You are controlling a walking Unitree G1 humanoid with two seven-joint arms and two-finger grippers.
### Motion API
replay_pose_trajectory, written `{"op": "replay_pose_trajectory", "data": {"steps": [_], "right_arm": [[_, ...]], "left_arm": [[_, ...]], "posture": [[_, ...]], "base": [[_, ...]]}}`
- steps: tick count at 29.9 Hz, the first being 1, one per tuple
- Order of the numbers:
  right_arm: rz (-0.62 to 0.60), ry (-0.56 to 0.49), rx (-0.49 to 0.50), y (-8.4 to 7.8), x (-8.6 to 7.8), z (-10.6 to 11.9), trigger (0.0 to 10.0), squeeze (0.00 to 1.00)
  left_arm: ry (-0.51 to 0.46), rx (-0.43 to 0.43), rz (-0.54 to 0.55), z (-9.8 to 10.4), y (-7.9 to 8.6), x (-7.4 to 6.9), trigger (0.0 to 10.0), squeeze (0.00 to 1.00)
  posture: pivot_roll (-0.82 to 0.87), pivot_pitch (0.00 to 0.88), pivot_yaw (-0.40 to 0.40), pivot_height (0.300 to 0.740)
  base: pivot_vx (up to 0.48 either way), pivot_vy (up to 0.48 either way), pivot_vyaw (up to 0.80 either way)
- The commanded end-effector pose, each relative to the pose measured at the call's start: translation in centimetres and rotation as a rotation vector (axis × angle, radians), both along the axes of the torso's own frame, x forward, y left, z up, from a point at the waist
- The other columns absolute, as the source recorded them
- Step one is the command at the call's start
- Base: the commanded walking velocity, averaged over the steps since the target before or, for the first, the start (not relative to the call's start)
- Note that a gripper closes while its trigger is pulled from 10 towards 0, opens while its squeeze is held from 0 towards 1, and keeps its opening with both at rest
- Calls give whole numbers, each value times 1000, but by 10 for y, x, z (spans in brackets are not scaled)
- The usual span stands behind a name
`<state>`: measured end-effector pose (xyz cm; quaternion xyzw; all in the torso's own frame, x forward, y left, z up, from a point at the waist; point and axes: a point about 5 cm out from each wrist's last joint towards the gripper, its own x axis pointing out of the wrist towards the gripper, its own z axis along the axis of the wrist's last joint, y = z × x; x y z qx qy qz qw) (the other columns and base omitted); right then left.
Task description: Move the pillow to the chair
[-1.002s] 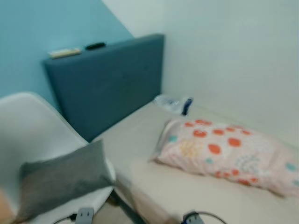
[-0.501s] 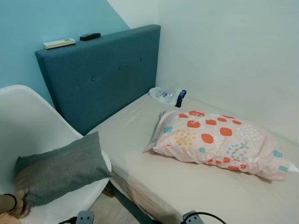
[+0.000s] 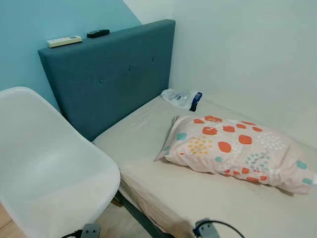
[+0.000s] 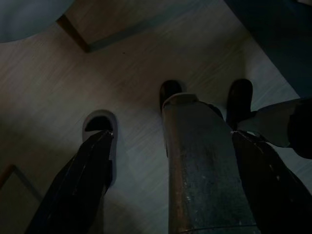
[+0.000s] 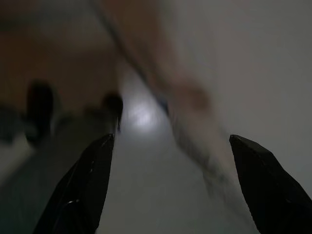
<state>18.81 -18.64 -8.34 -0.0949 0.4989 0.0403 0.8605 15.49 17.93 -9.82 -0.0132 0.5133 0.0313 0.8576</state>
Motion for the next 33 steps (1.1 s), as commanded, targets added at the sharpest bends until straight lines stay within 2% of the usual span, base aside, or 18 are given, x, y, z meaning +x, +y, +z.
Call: {"op": "replay_pose_trajectory", "data": {"steps": [1, 3, 7, 14, 19, 24, 27, 30, 31, 32, 33], "right_arm": [[-61, -65, 38, 1, 13, 7, 10000, 0], [-103, -131, 66, 1, 31, 17, 10000, 0], [-94, -205, 85, 5, 54, 31, 10000, 0], [-113, -278, 148, 13, 71, 43, 10000, 0], [-190, -333, 214, 10, 81, 52, 10000, 0], [-373, -470, 357, -5, 106, 77, 10000, 0], [-416, -508, 394, -9, 113, 85, 10000, 0], [-485, -545, 468, -13, 120, 93, 10000, 0], [-526, -571, 530, -15, 124, 98, 10000, 0], [-526, -571, 530, -15, 124, 98, 10000, 0], [-646, -636, 699, -22, 133, 110, 10000, 0]], "left_arm": [[4, -1, 8, -1, 3, -3, 10000, 0], [4, 0, 7, -1, 3, -3, 10000, 0], [4, 10, -32, -1, 3, -3, 10000, 0], [2, 1, -19, -1, 1, -3, 10000, 0], [-8, -4, 6, 0, 2, -2, 10000, 0], [-6, -6, 8, -1, 3, -3, 10000, 0], [-10, -7, 9, 0, 3, -3, 10000, 0], [-11, -5, 9, 0, 3, -3, 10000, 0], [-24, -1, 12, 1, 5, -1, 10000, 0], [-24, -1, 12, 1, 5, -1, 10000, 0], [-75, 25, -12, 5, 7, 8, 10000, 0]], "posture": [[51, 0, -27, 740], [47, 0, -25, 740], [46, 0, -27, 740], [53, 0, -35, 740], [54, 0, -34, 740], [51, 0, -31, 740], [50, 0, -30, 740], [49, 0, -29, 740], [48, 0, -28, 740], [48, 0, -28, 740], [46, 0, -23, 740]], "base": [[0, 0, 0], [0, 0, 0], [0, -118, 0], [0, -478, 0], [0, 0, 0], [0, 0, 0], [0, 0, 0], [0, 0, 0], [0, 0, 0], [0, 0, 0], [0, 0, 0]]}}
